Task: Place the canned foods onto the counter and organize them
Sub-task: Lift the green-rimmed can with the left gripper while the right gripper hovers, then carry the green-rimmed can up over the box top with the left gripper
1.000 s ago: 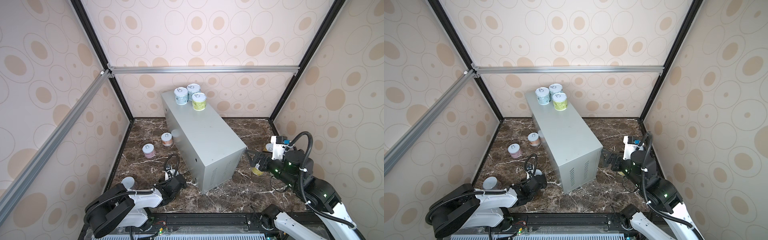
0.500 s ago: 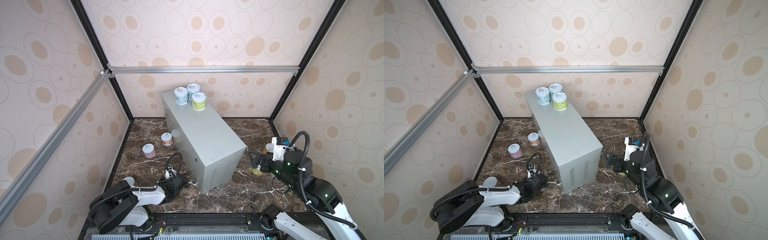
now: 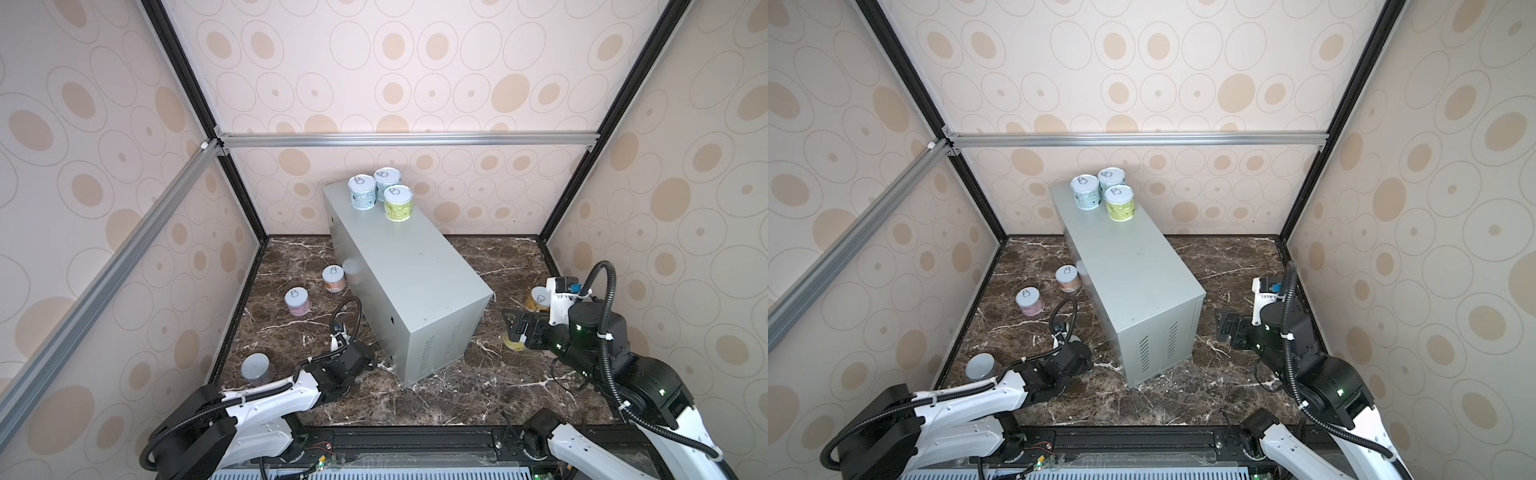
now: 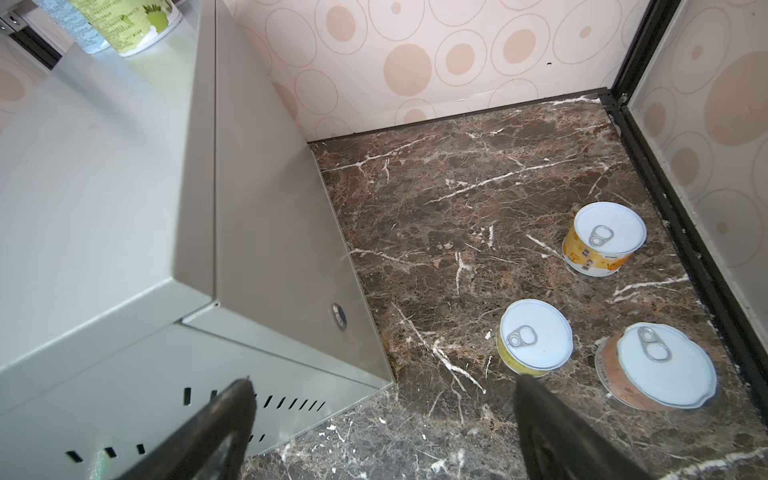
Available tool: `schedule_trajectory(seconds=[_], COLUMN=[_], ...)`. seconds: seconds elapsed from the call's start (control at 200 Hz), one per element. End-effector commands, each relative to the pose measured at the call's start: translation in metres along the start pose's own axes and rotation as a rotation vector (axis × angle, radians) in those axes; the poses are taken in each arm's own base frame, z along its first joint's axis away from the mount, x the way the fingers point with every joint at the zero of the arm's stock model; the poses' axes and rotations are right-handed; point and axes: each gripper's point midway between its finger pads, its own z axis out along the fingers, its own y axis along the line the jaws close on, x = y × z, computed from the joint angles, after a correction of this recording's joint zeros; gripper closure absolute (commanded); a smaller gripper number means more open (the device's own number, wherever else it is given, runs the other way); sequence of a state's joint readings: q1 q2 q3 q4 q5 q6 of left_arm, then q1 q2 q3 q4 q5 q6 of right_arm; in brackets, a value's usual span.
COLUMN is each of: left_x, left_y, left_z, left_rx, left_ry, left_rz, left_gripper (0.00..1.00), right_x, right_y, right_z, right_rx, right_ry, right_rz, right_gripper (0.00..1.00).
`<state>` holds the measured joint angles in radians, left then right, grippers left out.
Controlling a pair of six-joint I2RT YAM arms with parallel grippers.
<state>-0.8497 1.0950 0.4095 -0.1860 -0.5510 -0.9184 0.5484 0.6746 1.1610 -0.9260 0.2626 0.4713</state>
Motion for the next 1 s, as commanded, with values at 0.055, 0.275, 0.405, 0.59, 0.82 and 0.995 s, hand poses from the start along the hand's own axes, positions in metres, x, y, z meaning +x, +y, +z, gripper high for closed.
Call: schedule_trajectory(seconds=[0.055, 0.275, 0.405, 0.59, 0.82, 0.995], left_x=[-0.052, -0.099, -0.121, -0.155, -0.208, -0.242], left_y=[-0.008, -0.013, -0.015, -0.019, -0.039, -0.057], left_z=[-0.036, -0.075, -0.096, -0.126, -0.172, -0.193], left_rx=[0.016, 0.018, 0.027, 0.046, 0.112, 0.126], left_ry=[-0.082, -0.118, -0.137, -0.160, -0.192, -0.200], left_rz=[0.015, 0.087, 0.109, 0.133, 0.162, 0.208], left_gripper=[0.29, 0.29, 0.28, 0.28, 0.28, 0.27], right_x=[-0.002, 0.002, 0.002, 0.005, 0.018, 0.025], right_y=[-0.002, 0.007, 0.007, 0.005, 0.005, 0.004], right_z=[-0.011, 0.003, 0.004, 0.000, 0.002, 0.002], right_rx=[0.005, -0.011, -0.008, -0.005, -0.016, -0.029], right_ry=[0.009, 0.063, 0.071, 0.083, 0.123, 0.141], right_rz=[0.001, -0.030, -0.043, -0.060, -0.075, -0.078], right_gripper=[0.01, 0.01, 0.01, 0.01, 0.01, 0.01])
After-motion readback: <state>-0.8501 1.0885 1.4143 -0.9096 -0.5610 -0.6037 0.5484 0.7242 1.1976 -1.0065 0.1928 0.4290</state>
